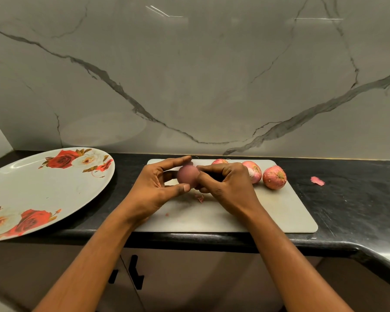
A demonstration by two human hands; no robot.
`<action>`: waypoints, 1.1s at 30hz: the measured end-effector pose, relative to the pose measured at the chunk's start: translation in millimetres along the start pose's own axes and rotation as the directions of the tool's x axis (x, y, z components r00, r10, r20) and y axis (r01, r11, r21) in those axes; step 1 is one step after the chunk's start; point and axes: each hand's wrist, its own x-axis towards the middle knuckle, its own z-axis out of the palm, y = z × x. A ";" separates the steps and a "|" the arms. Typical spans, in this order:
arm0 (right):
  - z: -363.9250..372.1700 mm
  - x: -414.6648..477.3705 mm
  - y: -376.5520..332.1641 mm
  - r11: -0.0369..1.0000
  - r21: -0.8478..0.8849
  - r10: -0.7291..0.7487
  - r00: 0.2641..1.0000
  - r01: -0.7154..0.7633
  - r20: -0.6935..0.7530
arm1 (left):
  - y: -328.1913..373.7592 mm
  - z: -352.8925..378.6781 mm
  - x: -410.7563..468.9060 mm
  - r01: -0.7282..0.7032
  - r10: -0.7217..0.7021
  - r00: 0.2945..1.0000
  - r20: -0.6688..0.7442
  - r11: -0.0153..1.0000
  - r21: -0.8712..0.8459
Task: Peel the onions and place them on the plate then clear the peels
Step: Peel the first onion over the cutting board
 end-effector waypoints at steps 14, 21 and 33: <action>0.3 2.1 3.7 0.998 -0.062 0.000 0.999 -0.003 -0.043 | -1.8 -1.2 0.3 0.006 -0.005 1.000 0.008 0.999 -0.037; 1.3 1.5 2.4 0.998 0.047 0.035 0.999 -0.034 -0.028 | -1.2 0.5 1.0 -0.019 0.019 1.000 -0.020 1.000 0.019; 0.5 2.1 4.0 0.996 0.059 0.070 0.997 -0.068 -0.029 | -0.3 0.8 0.2 -0.003 0.003 1.000 -0.021 1.000 -0.002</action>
